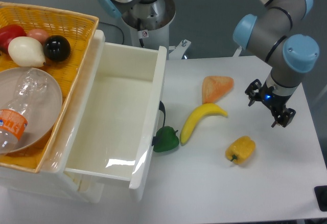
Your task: Pick up the yellow pepper
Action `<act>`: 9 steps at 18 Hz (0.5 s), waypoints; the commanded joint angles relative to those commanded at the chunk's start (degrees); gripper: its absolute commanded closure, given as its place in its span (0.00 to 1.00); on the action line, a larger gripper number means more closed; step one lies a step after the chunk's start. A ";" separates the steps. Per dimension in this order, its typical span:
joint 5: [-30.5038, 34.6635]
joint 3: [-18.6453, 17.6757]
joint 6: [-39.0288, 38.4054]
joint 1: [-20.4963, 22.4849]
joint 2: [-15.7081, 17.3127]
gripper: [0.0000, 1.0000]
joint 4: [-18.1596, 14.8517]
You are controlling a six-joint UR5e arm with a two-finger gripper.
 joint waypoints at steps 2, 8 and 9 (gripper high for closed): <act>0.00 0.00 -0.18 0.00 0.00 0.00 -0.09; -3.77 0.00 -3.24 0.44 -1.05 0.00 0.00; -5.78 -0.26 -4.64 0.53 -1.32 0.00 0.26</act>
